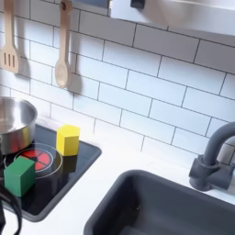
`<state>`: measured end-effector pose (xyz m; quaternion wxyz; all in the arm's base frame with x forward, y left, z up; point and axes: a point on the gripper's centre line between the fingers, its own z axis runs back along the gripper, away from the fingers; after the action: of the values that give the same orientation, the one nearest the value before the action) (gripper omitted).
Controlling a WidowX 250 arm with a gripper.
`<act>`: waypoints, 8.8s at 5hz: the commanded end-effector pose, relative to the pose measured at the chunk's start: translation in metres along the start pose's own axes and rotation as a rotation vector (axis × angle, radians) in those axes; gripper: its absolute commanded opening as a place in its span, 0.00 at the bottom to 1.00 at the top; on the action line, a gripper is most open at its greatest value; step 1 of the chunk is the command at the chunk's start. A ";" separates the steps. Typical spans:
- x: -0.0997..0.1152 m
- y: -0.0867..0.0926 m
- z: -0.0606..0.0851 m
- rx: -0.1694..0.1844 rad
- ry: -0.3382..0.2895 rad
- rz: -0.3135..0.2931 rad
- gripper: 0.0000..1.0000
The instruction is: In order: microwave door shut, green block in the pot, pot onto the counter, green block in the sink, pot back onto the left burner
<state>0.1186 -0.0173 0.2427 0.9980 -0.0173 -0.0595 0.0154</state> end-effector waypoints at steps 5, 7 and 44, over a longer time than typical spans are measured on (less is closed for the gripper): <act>0.097 0.073 -0.013 0.088 -0.129 0.173 0.00; 0.136 0.096 0.007 0.122 -0.247 0.201 0.00; 0.211 -0.086 0.069 -0.176 -0.411 -0.250 1.00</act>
<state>0.3210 -0.1003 0.3389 0.9526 -0.0956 -0.2626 -0.1199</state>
